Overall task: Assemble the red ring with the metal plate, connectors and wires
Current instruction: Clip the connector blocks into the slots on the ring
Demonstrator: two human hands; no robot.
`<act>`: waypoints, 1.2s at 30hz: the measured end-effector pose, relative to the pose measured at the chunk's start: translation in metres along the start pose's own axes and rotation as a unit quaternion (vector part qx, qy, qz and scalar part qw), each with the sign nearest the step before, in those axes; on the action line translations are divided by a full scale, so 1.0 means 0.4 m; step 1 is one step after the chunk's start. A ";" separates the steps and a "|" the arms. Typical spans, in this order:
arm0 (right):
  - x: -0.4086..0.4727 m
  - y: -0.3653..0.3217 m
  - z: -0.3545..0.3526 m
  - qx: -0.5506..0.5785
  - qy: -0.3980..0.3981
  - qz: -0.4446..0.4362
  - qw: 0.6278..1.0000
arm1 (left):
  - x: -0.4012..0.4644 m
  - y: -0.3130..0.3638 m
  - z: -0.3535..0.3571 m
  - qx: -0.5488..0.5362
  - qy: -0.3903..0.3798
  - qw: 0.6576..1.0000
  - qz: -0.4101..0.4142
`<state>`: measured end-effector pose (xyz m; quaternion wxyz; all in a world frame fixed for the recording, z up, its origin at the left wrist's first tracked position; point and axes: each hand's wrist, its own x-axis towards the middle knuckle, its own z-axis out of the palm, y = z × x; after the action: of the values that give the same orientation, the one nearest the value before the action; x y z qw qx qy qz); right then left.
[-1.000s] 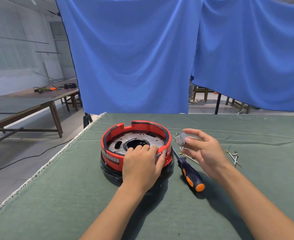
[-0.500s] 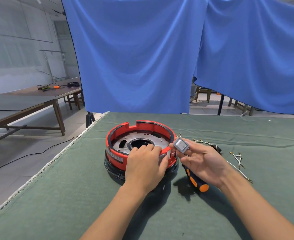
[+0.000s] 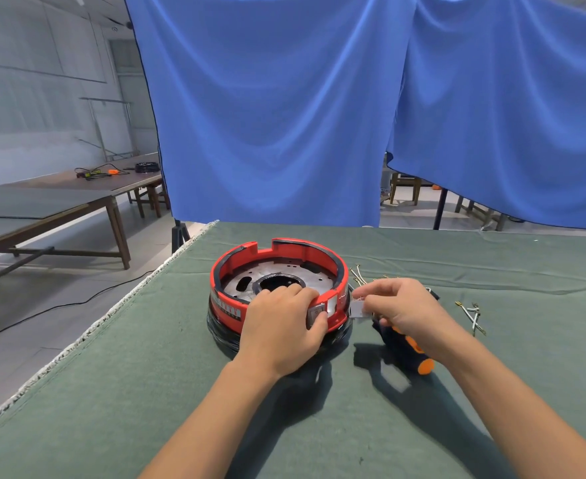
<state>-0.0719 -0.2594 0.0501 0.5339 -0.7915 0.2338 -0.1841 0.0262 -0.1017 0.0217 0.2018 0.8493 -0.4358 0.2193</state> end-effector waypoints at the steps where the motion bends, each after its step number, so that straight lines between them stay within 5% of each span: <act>1: -0.003 -0.004 0.003 -0.013 0.001 -0.018 1.000 | 0.000 0.002 0.000 0.003 -0.002 1.000 -0.002; 5: -0.002 -0.014 0.021 -0.047 -0.003 -0.076 0.996 | -0.002 0.002 -0.002 0.006 -0.007 1.000 -0.005; 10: -0.007 -0.032 -0.013 0.042 -0.011 -0.007 0.999 | -0.003 0.002 -0.002 0.007 -0.009 1.000 -0.006; 25: -0.020 -0.018 0.052 -0.127 0.019 -0.010 0.992 | -0.003 0.003 0.003 0.002 0.000 1.000 0.002; 36: -0.022 -0.022 0.055 -0.149 0.011 -0.063 0.987 | -0.002 0.004 0.006 0.007 0.007 1.000 0.005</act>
<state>-0.0659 -0.2348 0.0500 0.3949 -0.8732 0.2142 -0.1887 0.0249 -0.1034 0.0194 0.1978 0.8467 -0.4373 0.2298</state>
